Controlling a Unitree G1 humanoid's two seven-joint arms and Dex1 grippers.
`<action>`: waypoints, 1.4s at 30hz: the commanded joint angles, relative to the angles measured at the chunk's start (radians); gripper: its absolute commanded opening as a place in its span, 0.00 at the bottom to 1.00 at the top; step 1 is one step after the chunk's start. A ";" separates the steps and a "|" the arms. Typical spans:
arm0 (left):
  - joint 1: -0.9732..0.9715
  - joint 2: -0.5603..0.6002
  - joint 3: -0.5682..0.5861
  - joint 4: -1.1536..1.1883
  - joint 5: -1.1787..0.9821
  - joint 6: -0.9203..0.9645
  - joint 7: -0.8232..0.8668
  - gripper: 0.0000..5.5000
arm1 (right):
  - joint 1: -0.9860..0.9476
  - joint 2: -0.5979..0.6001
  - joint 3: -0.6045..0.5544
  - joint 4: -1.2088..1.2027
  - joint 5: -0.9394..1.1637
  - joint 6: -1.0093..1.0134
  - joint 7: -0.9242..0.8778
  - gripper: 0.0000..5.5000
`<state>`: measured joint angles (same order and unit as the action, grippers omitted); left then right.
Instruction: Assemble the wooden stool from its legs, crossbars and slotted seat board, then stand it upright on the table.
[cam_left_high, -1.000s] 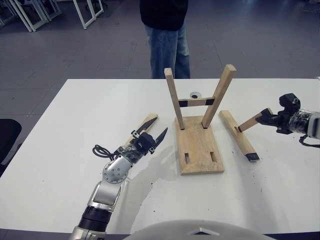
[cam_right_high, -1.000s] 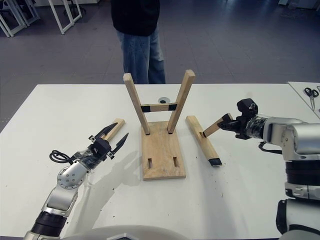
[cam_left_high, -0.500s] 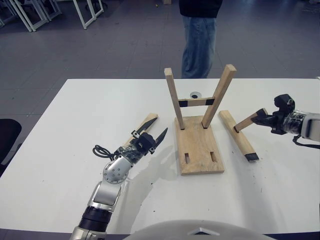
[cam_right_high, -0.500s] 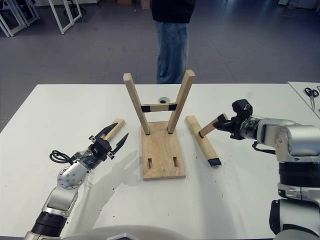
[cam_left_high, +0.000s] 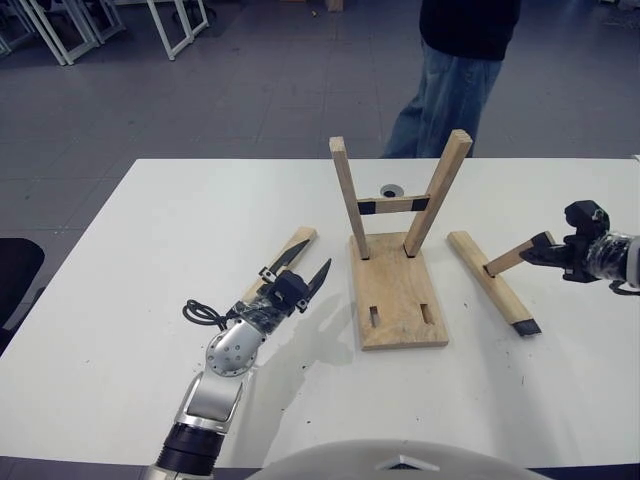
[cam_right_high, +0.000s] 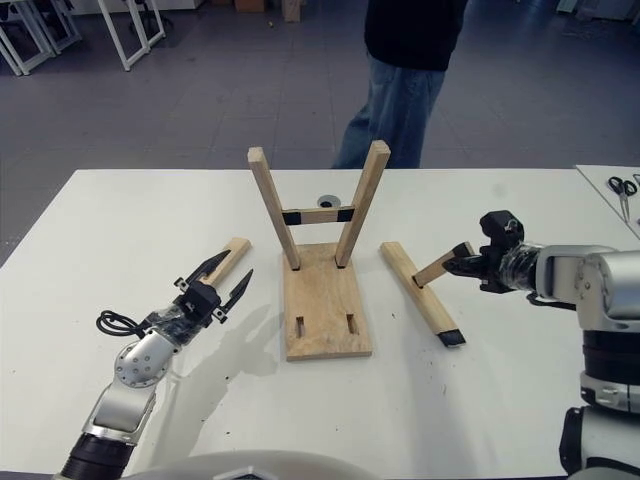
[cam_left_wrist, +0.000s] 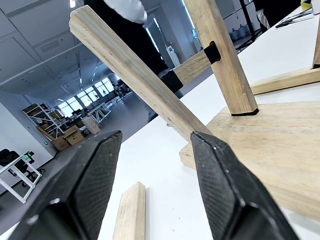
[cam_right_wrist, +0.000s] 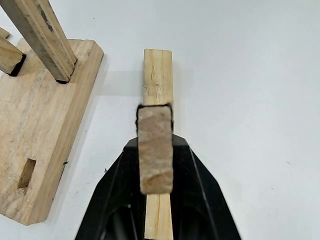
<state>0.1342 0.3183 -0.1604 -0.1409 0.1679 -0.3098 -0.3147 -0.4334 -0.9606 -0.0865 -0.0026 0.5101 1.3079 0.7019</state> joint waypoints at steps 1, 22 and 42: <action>0.005 -0.014 -0.010 -0.009 0.015 0.014 0.018 0.46 | -0.095 -0.028 0.120 0.096 -0.054 -0.056 0.060 0.07; -0.024 -0.030 -0.029 0.030 0.013 0.025 0.018 0.46 | -0.645 0.175 0.562 0.868 -0.505 -0.576 0.517 0.07; -0.011 -0.038 -0.018 0.031 0.011 0.032 0.045 0.46 | -0.740 0.253 0.471 1.046 -0.653 -0.649 0.632 0.24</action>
<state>0.1244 0.2732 -0.1837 -0.1156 0.1773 -0.2872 -0.2703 -1.1521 -0.7047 0.4110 1.0963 -0.1510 0.6395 1.3362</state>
